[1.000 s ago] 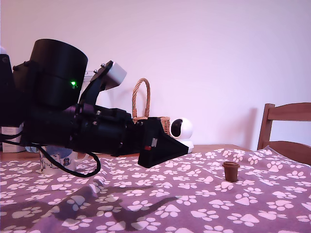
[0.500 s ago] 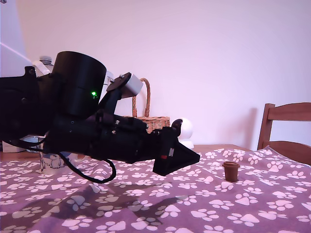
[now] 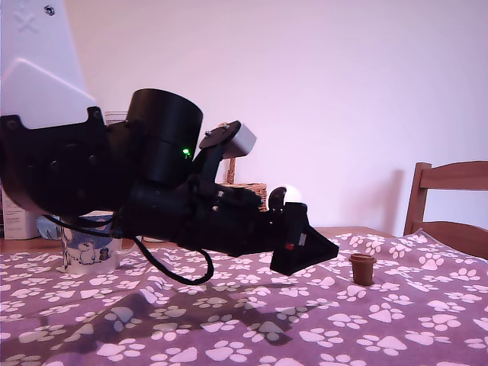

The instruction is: Pick up the coffee capsules from the table one by one and drop them inside the nearest coffee cup

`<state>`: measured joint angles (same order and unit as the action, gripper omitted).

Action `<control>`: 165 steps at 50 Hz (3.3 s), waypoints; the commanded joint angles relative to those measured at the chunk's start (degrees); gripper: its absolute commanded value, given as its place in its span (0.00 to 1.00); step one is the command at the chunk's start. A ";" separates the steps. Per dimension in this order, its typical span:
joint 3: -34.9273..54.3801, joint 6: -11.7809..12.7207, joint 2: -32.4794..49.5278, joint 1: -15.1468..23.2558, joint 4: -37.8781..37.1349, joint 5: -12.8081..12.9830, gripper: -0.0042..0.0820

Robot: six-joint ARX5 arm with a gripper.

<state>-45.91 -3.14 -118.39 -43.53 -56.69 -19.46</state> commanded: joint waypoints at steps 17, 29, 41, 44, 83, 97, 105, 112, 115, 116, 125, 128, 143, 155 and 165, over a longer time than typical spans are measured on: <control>-3.41 2.08 -1.29 -0.52 4.50 1.22 0.73; -4.28 3.17 -1.29 -0.52 4.92 2.01 0.73; -5.40 3.19 -1.29 -0.57 6.38 2.82 0.73; -5.84 3.19 -1.29 -0.81 7.15 3.08 0.73; -15.58 3.17 -6.80 -3.10 15.04 3.45 0.73; -20.76 3.17 -9.60 -3.43 19.96 3.37 0.73; -22.67 4.00 -10.16 -3.52 21.49 3.39 0.73; -25.05 4.61 -11.58 -3.67 24.22 3.39 0.73; -25.68 4.61 -12.07 -3.67 25.07 3.37 0.73; -25.94 4.61 -12.31 -3.69 25.29 3.37 0.73; -27.96 4.68 -13.38 -3.74 28.04 3.34 0.73; -28.22 4.68 -13.53 -3.74 28.44 3.37 0.73; -28.22 4.72 -13.62 -3.91 28.81 3.41 0.73; -28.22 4.68 -13.62 -3.91 28.87 3.41 0.58; -28.22 4.66 -13.64 -3.89 28.85 3.39 0.35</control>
<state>-74.04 1.34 -130.45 -46.92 -27.49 -16.01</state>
